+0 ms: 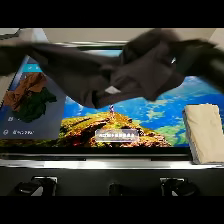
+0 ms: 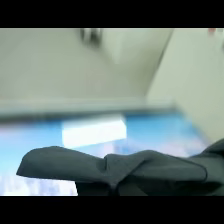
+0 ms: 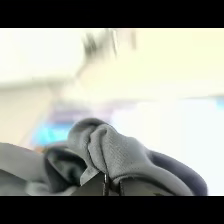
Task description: Fold the shirts.
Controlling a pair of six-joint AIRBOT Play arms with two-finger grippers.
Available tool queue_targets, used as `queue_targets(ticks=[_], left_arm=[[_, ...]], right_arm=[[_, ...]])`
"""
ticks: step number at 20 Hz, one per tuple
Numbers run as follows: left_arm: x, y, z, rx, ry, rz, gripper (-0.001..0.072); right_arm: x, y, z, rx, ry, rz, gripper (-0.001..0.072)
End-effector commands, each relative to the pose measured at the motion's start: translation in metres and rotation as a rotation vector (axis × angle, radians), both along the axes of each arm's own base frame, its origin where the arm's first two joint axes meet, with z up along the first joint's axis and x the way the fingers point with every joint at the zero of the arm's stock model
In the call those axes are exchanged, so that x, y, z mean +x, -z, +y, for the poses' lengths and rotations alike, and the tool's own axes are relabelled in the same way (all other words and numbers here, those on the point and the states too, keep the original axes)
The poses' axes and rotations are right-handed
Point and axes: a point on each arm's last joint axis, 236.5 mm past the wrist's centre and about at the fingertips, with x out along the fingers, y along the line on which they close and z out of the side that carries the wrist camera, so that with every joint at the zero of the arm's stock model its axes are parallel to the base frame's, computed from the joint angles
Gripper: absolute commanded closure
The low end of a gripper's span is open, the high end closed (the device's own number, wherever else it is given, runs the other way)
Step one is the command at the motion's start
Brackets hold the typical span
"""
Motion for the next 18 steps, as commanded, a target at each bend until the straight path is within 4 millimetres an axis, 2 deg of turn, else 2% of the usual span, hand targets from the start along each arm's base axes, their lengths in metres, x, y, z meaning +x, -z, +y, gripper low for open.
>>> queue_targets(ticks=[1, 2, 3, 5, 6, 8, 9, 12, 13, 15, 17, 18], left_arm=[[-0.072, -0.102, 0.021, -0.114, -0.053, -0.305, 0.0671], [-0.072, -0.095, 0.017, -0.102, -0.038, -0.277, 0.0671], [-0.067, -0.08, 0.011, -0.074, -0.016, -0.224, 0.0671], [-0.047, -0.028, 0.003, 0.025, 0.007, -0.066, 0.0671], [-0.037, 0.002, 0.0, 0.066, 0.019, 0.02, 0.0671], [-0.018, 0.073, -0.006, 0.114, 0.053, 0.213, 0.067], [-0.01, 0.114, -0.009, 0.129, 0.069, 0.316, 0.067], [-0.006, 0.233, -0.012, 0.154, 0.096, 0.605, 0.0669], [-0.009, 0.268, -0.011, 0.158, 0.099, 0.69, 0.067], [-0.016, 0.322, -0.012, 0.157, 0.107, 0.825, 0.067], [-0.017, 0.356, -0.011, 0.16, 0.106, 0.913, 0.067], [-0.014, 0.366, -0.011, 0.159, 0.102, 0.938, 0.067]], right_arm=[[-0.057, -0.057, -0.025, 0.099, 0.031, -0.121, 0.0657], [-0.057, -0.042, -0.023, 0.078, 0.022, -0.062, 0.0657], [-0.055, -0.019, -0.019, 0.036, 0.013, 0.025, 0.0657], [-0.051, 0.044, -0.014, -0.08, -0.007, 0.26, 0.0657], [-0.055, 0.084, -0.012, -0.152, -0.026, 0.419, 0.0657], [-0.066, 0.167, -0.011, -0.279, -0.074, 0.75, 0.0657], [-0.075, 0.202, -0.009, -0.321, -0.106, 0.894, 0.0657], [-0.09, 0.289, 0.012, -0.318, -0.204, 1.177, 0.0657], [-0.09, 0.313, 0.022, -0.276, -0.231, 1.227, 0.0657], [-0.079, 0.355, 0.042, -0.167, -0.24, 1.276, 0.0656], [-0.059, 0.389, 0.052, -0.078, -0.197, 1.284, 0.0656], [-0.049, 0.403, 0.054, -0.057, -0.173, 1.292, 0.0656]])
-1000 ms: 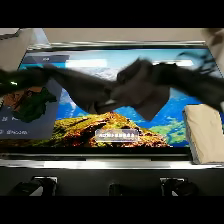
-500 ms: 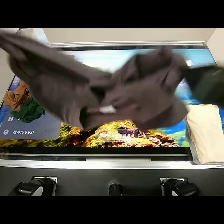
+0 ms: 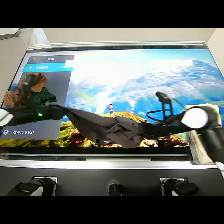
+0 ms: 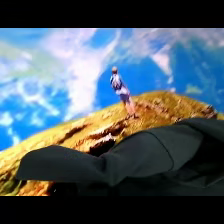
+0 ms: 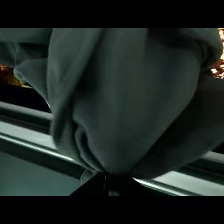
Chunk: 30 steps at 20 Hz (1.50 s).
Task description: Fold the shirts.
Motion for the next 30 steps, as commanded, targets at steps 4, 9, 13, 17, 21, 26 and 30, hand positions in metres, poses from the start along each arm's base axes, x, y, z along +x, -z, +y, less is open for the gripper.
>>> queue_targets(ticks=[4, 9, 13, 17, 21, 26, 30], left_arm=[[0.011, 0.068, 0.004, 0.013, -0.044, 0.135, 0.0669], [0.012, 0.071, 0.004, 0.014, -0.046, 0.14, 0.0669], [0.012, 0.071, 0.004, 0.014, -0.046, 0.14, 0.0669], [0.012, 0.071, 0.004, 0.014, -0.046, 0.141, 0.0669], [0.012, 0.071, 0.004, 0.014, -0.046, 0.141, 0.0669], [0.012, 0.071, 0.004, 0.014, -0.046, 0.142, 0.0669], [0.012, 0.071, 0.004, 0.014, -0.046, 0.142, 0.0669]], right_arm=[[0.046, 0.084, 0.018, 0.059, 0.162, 0.073, 0.0656], [0.057, 0.09, 0.018, 0.058, 0.185, 0.056, 0.0654], [0.054, 0.091, 0.018, 0.056, 0.179, 0.067, 0.0654], [0.053, 0.091, 0.018, 0.055, 0.178, 0.07, 0.0633], [0.048, 0.092, 0.018, 0.052, 0.169, 0.087, 0.0633], [0.043, 0.092, 0.018, 0.048, 0.158, 0.106, 0.0633], [0.043, 0.093, 0.017, 0.045, 0.158, 0.105, 0.0633]])
